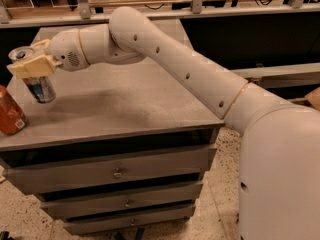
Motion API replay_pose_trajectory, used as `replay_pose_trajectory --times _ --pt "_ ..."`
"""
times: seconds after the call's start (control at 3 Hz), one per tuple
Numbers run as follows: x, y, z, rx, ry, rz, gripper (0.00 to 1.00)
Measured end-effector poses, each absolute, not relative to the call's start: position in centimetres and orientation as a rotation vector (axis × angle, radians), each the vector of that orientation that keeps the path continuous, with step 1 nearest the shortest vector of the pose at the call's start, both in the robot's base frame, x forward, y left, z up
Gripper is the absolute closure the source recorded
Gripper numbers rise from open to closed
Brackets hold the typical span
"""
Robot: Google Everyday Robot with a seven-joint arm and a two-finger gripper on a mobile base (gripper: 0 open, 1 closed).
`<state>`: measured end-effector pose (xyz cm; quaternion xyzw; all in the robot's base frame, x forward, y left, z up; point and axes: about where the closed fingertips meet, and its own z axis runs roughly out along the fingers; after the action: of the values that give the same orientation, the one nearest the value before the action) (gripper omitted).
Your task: Move redbull can near coke can
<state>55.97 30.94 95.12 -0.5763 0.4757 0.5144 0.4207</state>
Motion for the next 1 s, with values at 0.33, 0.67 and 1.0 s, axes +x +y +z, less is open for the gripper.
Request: replay_pose_trajectory --times 0.33,0.67,1.0 --pt "54.85 31.24 94.26 -1.453 1.167 1.314 0.67" --pt "54.13 31.69 93.61 -1.461 1.150 1.333 0.36" --pt "53.91 31.95 93.66 -1.466 1.147 1.336 0.05"
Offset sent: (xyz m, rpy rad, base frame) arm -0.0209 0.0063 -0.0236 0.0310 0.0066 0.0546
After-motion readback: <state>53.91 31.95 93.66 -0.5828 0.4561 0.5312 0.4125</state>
